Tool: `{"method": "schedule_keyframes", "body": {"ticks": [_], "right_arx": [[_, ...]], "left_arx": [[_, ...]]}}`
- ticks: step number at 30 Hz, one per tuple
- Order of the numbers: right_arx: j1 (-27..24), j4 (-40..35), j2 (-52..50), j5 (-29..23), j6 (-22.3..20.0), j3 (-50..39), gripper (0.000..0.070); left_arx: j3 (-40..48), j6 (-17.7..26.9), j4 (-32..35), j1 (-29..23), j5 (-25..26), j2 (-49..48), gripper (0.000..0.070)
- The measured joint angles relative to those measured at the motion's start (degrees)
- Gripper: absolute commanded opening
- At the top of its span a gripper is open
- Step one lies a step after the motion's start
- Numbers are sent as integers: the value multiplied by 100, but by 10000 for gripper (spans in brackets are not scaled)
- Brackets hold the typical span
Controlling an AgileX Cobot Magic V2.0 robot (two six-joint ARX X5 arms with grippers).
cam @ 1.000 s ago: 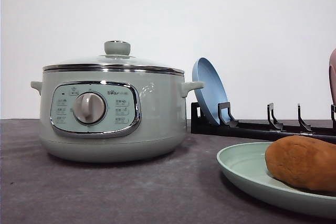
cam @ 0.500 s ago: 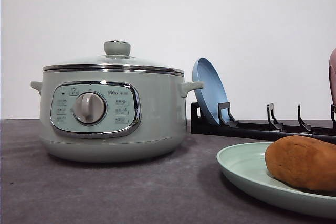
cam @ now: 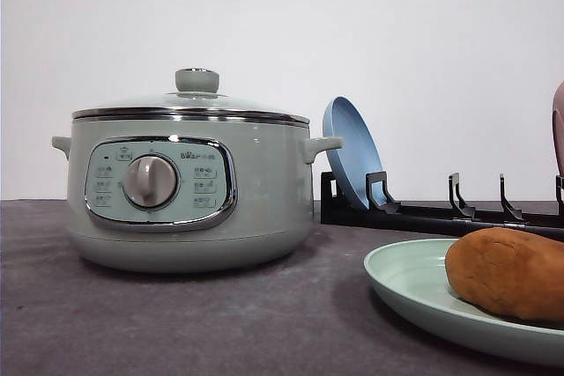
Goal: Transfer potato from steamer to green plate
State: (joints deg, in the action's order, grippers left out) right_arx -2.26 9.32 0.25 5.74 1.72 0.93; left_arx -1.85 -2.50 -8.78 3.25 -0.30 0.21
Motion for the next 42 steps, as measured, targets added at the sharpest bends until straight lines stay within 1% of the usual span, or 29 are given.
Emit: {"method": "schedule_keyframes", "body": {"ticks": [42], "right_arx": [[0, -2, 0, 2, 0, 0, 14]], "left_arx": [[0, 2, 0, 0, 0, 0, 3]]}}
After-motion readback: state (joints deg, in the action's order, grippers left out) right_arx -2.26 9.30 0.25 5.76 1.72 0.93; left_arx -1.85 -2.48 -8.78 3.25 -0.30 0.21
